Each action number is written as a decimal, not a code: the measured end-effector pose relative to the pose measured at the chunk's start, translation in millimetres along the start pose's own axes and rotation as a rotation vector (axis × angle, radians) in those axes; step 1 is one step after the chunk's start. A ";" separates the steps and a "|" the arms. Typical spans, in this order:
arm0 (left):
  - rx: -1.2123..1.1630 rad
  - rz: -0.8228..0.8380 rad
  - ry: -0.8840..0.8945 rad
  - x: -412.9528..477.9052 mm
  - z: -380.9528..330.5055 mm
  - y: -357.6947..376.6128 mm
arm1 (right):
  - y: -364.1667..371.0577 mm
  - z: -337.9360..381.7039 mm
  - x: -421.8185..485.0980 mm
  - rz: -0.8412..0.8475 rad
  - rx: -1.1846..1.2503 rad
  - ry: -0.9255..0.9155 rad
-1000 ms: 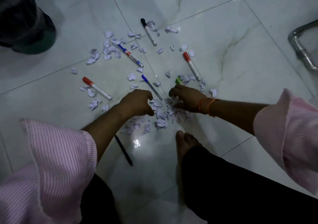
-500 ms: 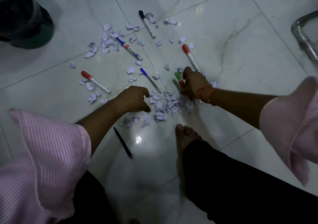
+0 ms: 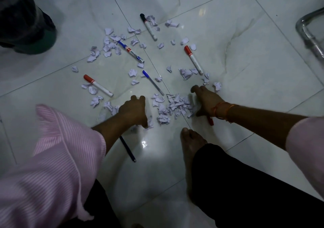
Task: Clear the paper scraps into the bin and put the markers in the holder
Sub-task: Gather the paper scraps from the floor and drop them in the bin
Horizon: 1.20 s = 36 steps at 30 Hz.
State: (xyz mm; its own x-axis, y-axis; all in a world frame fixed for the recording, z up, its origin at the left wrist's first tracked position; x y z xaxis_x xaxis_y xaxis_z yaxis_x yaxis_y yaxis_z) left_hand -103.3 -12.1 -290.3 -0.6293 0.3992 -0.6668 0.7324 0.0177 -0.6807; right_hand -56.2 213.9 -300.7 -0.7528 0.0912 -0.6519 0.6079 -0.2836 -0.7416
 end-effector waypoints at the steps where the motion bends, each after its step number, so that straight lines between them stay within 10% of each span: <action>1: 0.028 -0.003 -0.024 -1.1 3.5 3.1 | -19.7 -2.1 18.3 0.009 -0.034 -0.022; 15: -0.358 -0.321 0.123 14.7 0.4 12.8 | 5.0 82.8 37.6 -0.023 0.101 -0.352; 36: -0.220 -0.168 0.117 7.5 25.6 18.7 | 1.9 81.7 38.9 -0.001 0.063 -0.304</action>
State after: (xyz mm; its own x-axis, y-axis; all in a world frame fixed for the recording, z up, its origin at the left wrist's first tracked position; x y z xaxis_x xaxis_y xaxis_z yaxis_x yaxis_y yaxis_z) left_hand -100.9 -32.3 -315.8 -0.7214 0.4771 -0.5020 0.6674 0.2852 -0.6879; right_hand -105.0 138.9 -314.6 -0.8002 -0.1951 -0.5671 0.5974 -0.3427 -0.7251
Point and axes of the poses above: each hand's wrist, its own x-axis towards the middle knuckle, its own y-axis out of the palm, z = x × y, the point moved 7 cm from there along x, towards the middle knuckle, and after that the axes turned 13 degrees about y, right-handed, at the moved point
